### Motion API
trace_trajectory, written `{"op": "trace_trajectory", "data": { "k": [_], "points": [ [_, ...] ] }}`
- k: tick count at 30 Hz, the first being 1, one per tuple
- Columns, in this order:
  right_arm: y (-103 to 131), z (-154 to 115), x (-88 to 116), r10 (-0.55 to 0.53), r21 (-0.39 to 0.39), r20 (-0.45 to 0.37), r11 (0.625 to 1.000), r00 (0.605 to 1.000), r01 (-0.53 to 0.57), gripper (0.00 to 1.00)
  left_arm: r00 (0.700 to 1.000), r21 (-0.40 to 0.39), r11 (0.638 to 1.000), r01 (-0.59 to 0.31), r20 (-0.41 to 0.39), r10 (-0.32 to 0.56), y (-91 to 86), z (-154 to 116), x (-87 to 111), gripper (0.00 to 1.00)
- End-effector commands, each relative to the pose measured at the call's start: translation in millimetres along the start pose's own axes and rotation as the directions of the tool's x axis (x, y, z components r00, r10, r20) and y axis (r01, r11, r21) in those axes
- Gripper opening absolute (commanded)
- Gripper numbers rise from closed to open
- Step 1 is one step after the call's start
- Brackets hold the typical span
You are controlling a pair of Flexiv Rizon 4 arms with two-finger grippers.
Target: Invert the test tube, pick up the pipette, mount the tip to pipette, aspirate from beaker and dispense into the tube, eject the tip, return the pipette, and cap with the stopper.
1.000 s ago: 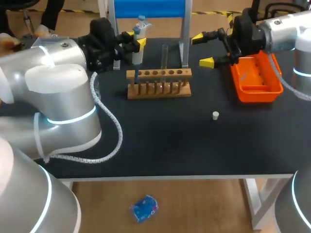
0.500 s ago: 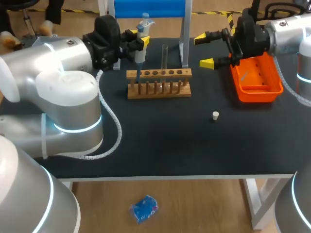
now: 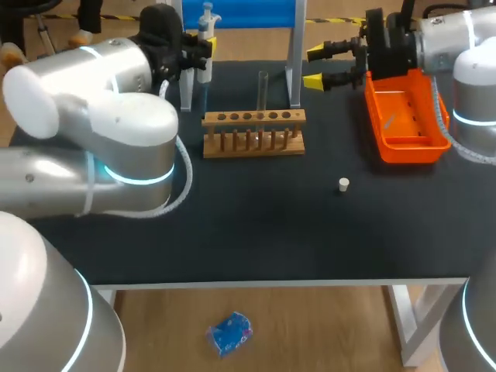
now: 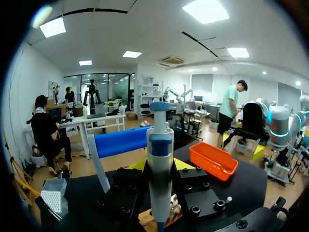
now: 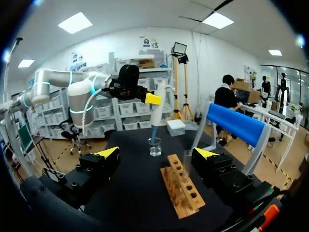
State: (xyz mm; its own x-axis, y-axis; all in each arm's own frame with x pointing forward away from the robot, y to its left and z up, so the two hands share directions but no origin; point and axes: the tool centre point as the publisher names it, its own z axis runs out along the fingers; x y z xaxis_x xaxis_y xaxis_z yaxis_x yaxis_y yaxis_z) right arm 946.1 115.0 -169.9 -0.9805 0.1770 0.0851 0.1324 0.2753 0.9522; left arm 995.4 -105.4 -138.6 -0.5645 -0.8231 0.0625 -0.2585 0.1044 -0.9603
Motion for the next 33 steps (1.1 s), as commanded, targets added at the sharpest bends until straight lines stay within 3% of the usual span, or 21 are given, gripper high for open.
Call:
{"op": "trace_trajectory", "data": {
  "k": [1,9,15,33],
  "points": [
    [3,15,-18,0.021,0.026,0.031,0.999,0.999,-0.022,1.0,0.999,-0.061,0.998,0.027,0.042,-0.024,-5.0,36,-9.1,0.0],
    [10,37,-59,0.025,0.079,0.102,0.996,0.994,-0.033,1.0,0.989,-0.083,0.992,0.098,0.124,-0.087,3.1,60,-36.4,0.0],
    [15,61,-86,0.029,0.093,0.111,0.995,0.993,-0.04,1.0,0.979,-0.099,0.989,0.11,0.184,-0.091,7.5,76,-57.3,0.0],
    [18,117,-138,0.03,0.134,0.157,0.99,0.987,-0.052,1.0,0.951,-0.104,0.984,0.142,0.291,-0.107,9.6,106,-107.9,0.0]
  ]
}}
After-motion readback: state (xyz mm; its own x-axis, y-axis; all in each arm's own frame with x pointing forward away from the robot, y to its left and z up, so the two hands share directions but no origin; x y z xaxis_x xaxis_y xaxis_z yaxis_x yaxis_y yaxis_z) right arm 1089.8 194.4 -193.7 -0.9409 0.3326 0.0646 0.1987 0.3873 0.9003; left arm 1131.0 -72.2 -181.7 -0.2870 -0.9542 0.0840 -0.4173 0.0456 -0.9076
